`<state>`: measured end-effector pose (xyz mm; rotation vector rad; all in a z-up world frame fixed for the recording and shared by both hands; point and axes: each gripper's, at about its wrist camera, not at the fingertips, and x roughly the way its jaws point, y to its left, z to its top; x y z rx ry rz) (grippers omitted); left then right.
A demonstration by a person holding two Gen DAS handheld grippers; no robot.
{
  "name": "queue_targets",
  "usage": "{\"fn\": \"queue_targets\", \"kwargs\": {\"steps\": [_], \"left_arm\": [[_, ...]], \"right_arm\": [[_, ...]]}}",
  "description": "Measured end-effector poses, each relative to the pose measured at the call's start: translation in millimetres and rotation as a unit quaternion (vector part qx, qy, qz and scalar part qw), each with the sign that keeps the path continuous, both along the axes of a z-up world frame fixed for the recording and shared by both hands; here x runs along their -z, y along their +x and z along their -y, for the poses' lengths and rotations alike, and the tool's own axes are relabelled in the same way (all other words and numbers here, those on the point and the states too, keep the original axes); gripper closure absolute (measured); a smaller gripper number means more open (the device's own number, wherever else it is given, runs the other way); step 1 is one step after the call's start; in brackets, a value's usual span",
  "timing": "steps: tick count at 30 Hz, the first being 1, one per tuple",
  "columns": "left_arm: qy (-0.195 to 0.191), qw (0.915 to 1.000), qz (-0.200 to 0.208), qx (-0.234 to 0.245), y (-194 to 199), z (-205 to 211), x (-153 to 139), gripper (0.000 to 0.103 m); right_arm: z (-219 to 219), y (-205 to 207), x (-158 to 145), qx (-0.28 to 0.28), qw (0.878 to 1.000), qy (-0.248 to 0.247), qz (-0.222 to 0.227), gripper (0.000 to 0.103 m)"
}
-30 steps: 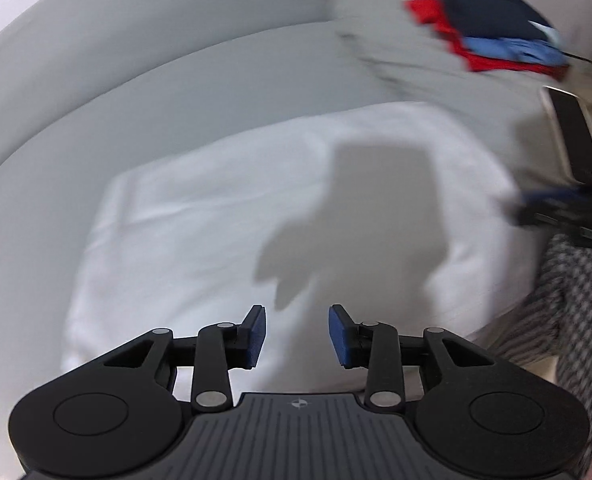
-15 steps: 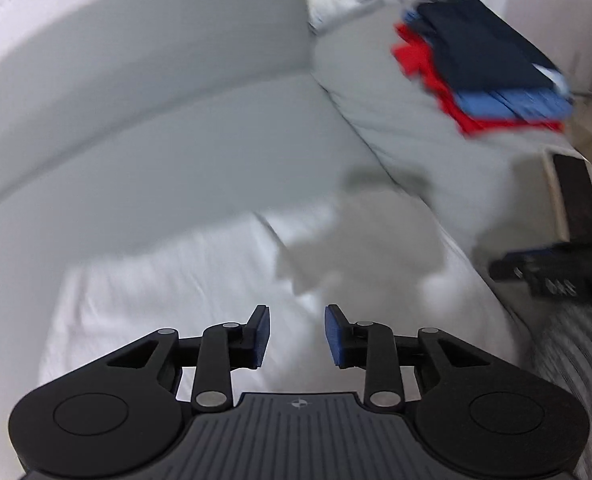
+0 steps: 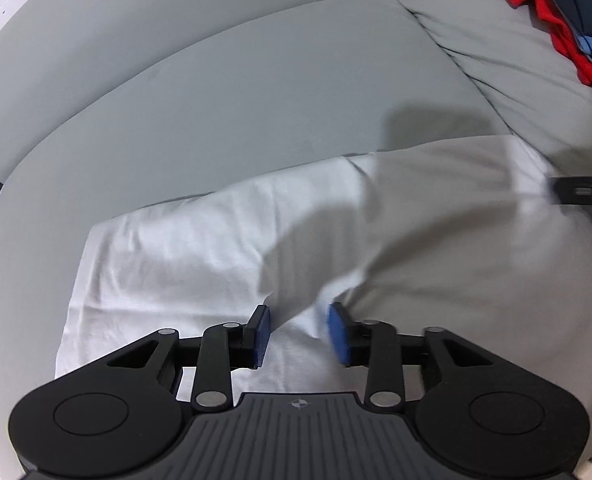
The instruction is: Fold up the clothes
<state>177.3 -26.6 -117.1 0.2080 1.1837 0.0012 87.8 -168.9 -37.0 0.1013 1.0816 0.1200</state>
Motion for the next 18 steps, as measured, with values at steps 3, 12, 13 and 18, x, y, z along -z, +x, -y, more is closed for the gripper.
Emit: {"fn": "queue_targets", "kwargs": {"steps": [3,12,13,18], "left_arm": [[-0.016,0.9996,0.022,-0.002,-1,3,-10,0.072],[-0.023,0.9994,0.026,0.003,13,12,0,0.066],[-0.026,0.9994,0.023,0.000,13,12,-1,0.066],[-0.018,0.9997,0.015,0.013,14,15,-2,0.066]], "right_arm": [[12,-13,-12,-0.004,1.000,-0.005,0.021,0.077],[39,0,-4,0.010,0.992,0.116,0.041,0.063],[38,2,-2,0.008,0.992,0.120,0.040,0.062],[16,28,25,-0.021,0.992,0.122,0.006,0.058]]}}
